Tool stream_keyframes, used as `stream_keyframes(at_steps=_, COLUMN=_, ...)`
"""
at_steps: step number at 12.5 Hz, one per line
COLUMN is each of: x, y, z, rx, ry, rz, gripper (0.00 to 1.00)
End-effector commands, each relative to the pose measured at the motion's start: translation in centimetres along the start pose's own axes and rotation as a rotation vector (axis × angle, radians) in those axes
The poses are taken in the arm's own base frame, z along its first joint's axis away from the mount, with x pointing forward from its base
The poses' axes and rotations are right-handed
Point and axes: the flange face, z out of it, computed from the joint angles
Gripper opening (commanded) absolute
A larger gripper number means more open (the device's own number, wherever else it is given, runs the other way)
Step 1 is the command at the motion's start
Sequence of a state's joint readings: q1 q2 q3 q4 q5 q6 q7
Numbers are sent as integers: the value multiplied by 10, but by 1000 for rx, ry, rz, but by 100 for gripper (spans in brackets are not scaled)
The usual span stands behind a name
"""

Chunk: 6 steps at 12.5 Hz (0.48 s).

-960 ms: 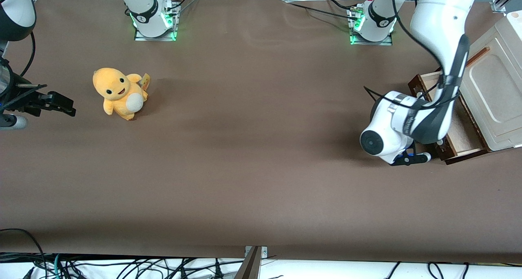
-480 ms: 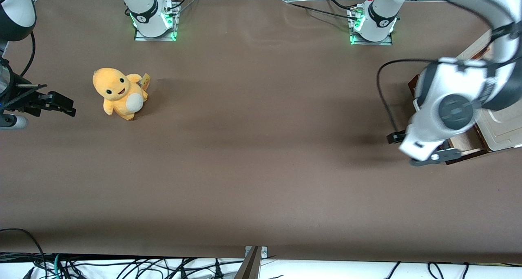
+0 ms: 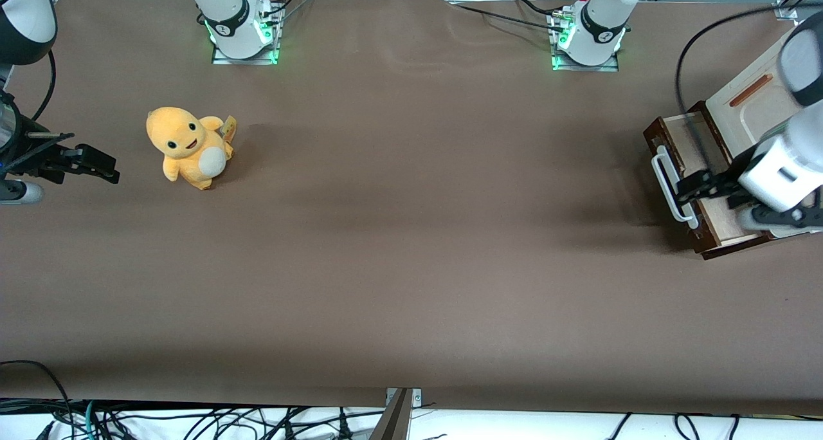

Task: Open lower drawer with left arm only
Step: 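Release the handle and raise the left gripper away from the drawer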

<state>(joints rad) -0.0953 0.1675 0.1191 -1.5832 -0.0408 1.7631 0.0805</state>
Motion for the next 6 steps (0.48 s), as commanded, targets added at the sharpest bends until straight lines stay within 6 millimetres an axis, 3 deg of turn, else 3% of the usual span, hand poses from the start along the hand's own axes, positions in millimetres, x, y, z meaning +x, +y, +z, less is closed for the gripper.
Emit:
stream_keyframes(at_steps=1, x=-23, y=2, z=-20, rx=-24, ry=-16, rz=89, gripper=100)
stream_keyframes(at_steps=3, x=-31, y=3, z=-29, rx=-17, ry=-27, rz=99, gripper=100)
stream_keyframes(at_steps=6, x=-40, y=3, z=-27, rx=-4, ry=-44, rz=111, gripper=100)
